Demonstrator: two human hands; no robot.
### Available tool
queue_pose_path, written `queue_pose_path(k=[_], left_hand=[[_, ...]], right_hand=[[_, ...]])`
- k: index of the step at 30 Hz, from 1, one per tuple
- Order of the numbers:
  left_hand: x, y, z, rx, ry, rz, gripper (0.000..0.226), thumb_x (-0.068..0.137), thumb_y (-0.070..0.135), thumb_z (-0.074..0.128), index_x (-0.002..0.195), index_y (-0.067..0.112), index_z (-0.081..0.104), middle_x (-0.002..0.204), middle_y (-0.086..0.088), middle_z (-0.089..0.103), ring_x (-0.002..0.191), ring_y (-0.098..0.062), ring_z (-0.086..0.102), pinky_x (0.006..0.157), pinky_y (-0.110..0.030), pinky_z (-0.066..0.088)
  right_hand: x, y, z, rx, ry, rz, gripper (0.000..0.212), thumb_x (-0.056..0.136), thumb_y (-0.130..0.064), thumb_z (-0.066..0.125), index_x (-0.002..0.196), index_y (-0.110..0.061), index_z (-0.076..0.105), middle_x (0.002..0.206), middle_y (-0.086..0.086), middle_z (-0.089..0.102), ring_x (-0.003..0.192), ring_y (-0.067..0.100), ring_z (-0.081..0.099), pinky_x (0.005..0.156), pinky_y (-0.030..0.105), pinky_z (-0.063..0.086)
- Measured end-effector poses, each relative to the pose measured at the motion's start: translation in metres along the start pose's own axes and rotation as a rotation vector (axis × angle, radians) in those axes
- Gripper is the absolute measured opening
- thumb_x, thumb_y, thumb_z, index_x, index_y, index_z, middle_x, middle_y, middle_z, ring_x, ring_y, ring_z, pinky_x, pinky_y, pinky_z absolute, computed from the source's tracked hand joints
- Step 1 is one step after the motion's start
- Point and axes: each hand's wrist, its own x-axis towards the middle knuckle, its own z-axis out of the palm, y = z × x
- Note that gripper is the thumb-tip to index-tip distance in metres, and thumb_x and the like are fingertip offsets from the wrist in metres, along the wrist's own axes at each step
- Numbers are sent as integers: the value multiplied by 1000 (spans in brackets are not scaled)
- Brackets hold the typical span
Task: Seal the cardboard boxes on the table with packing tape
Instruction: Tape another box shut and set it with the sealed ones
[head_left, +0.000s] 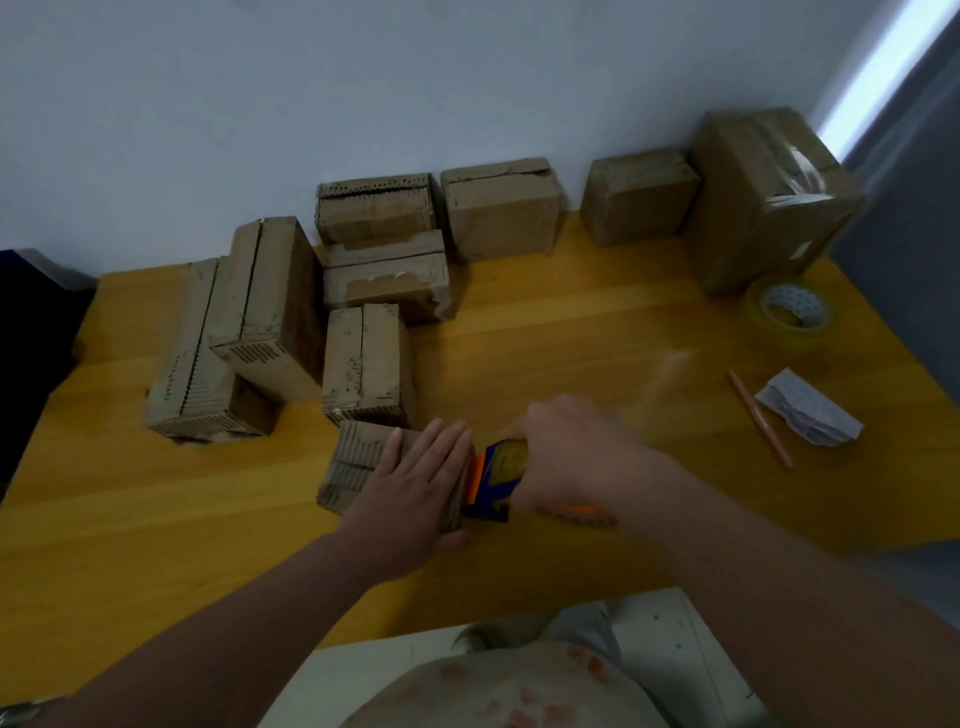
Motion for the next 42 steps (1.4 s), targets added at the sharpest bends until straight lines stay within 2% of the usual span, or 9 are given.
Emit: queue_pose_path(k=[10, 13, 18, 20, 25, 30, 34, 38, 42], left_hand=[[1, 1, -1, 1, -41, -10, 98, 74, 73, 32, 146, 6, 23, 146, -12, 44, 137, -26, 27, 108, -54, 24], [0, 1, -3, -3, -68, -29, 99, 73, 75, 31, 145, 6, 28, 146, -10, 45, 137, -25, 29, 111, -55, 27], [-5, -2, -8, -130, -69, -28, 105, 71, 86, 16, 145, 24, -24, 155, 1, -25, 143, -19, -25, 115, -43, -18], [-15, -7, -9, -178, -36, -138, 112, 66, 93, 11, 146, 22, -24, 153, 3, -28, 143, -16, -24, 113, -40, -22], [-42, -19, -17, -228, -92, -391, 123, 45, 93, -24, 141, 17, -24, 150, 0, -29, 138, -14, -27, 115, -42, -11], [-46, -14, -16, -290, -124, -351, 126, 56, 94, -17, 149, 10, -6, 155, -7, -17, 143, -21, -11, 117, -38, 8], [-39, 3, -12, -207, -76, -231, 87, 86, 67, 23, 141, 2, 40, 150, -18, 28, 135, -30, 32, 98, -40, 42], [-20, 19, -17, -283, -127, -62, 68, 98, 43, 29, 145, 18, -14, 150, -3, -25, 138, -20, -23, 121, -40, 5], [6, 22, -21, -187, -139, 54, 69, 102, 21, 35, 148, 29, -17, 156, 2, -25, 143, -20, -24, 116, -43, -11]], right_hand=[[23, 11, -11, 103, -195, 4, 67, 70, -32, 76, 134, -24, 57, 130, -2, 55, 105, 20, 58, 86, 34, 56], [26, 16, 2, 205, -221, 95, 69, 67, -30, 78, 131, -14, 59, 116, 4, 63, 93, 22, 64, 69, 27, 50], [20, 20, 21, 193, -209, 167, 66, 71, -42, 75, 131, -21, 58, 101, 0, 64, 75, 14, 61, 57, 26, 44], [15, 30, 19, 239, -129, 163, 63, 69, -44, 75, 128, -28, 60, 96, -2, 64, 76, 14, 59, 60, 27, 47], [12, 56, 22, 388, 272, 237, 80, 68, -54, 78, 140, -33, 47, 121, 1, 62, 95, 21, 60, 73, 28, 48], [23, 66, 48, 242, 396, 221, 81, 87, -33, 68, 153, -31, 20, 133, 12, 49, 121, 31, 47, 94, 37, 43], [23, 76, 65, 98, 397, 298, 78, 93, -27, 62, 154, -30, 14, 142, 8, 41, 132, 28, 38, 104, 40, 39], [19, 87, 71, 104, 335, 335, 83, 92, -28, 64, 154, -30, 10, 144, 10, 36, 131, 29, 38, 103, 39, 38], [17, 90, 73, 133, 354, 343, 90, 85, -34, 72, 153, -35, 13, 142, 10, 40, 132, 30, 38, 102, 40, 39]])
